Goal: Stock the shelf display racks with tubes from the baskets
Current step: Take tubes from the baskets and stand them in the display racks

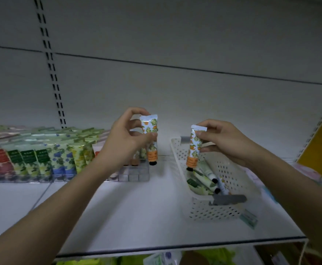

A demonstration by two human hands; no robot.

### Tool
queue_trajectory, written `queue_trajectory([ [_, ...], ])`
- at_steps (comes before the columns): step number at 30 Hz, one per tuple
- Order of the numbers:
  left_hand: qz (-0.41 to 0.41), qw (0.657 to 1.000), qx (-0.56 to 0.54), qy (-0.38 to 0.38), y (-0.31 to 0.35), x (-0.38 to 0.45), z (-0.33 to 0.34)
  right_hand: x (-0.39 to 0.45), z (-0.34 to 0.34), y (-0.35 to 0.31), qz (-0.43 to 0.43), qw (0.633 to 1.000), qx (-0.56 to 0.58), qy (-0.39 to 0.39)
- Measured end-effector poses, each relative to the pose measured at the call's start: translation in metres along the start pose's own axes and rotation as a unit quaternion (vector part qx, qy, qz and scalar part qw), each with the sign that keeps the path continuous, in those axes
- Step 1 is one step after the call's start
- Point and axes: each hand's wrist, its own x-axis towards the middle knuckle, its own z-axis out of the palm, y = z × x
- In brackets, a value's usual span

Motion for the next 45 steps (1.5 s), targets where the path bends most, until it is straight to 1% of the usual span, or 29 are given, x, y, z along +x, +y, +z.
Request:
queue_trajectory([
  [4, -0.013, 0.999, 0.042, -0.011, 0.021, 0.008, -0.023, 0.002, 0.013, -0.018, -0.024, 1.000, 0.014, 0.014],
  [10, -0.044, 0.988, 0.144, -0.040, 0.043, 0.026, -0.055, 0.011, 0.038, -0.040, -0.052, 0.998, -0.019, 0.016],
  [14, -0.074, 0.985, 0.151, -0.046, 0.048, 0.036, -0.070, 0.025, 0.058, -0.050, -0.052, 0.998, -0.022, 0.018],
  [18, -0.111, 0.981, 0.154, -0.027, 0.042, 0.036, -0.077, 0.039, 0.080, -0.052, -0.058, 0.998, -0.030, 0.022],
  [20, -0.129, 0.977, 0.167, -0.017, 0.038, 0.036, -0.079, 0.046, 0.089, -0.053, -0.077, 0.995, -0.055, 0.012],
  [22, -0.137, 0.971, 0.197, 0.001, 0.034, 0.038, -0.080, 0.053, 0.097, -0.053, -0.098, 0.989, -0.109, -0.003],
  [27, -0.123, 0.955, 0.267, 0.032, 0.023, 0.044, -0.075, 0.066, 0.111, -0.052, -0.104, 0.975, -0.196, -0.013],
  [30, -0.105, 0.941, 0.319, 0.029, 0.015, 0.046, -0.070, 0.071, 0.113, -0.049, -0.109, 0.968, -0.227, -0.014],
  [33, -0.098, 0.916, 0.389, 0.017, 0.010, 0.047, -0.066, 0.074, 0.115, -0.045, -0.114, 0.964, -0.241, -0.013],
  [37, -0.092, 0.883, 0.460, -0.010, 0.007, 0.050, -0.059, 0.075, 0.115, -0.038, -0.118, 0.960, -0.253, -0.017],
  [40, -0.102, 0.861, 0.497, -0.025, 0.005, 0.051, -0.055, 0.074, 0.112, -0.036, -0.116, 0.959, -0.256, -0.022],
  [45, -0.098, 0.849, 0.518, -0.031, 0.004, 0.054, -0.048, 0.070, 0.105, -0.037, -0.106, 0.964, -0.244, -0.014],
])
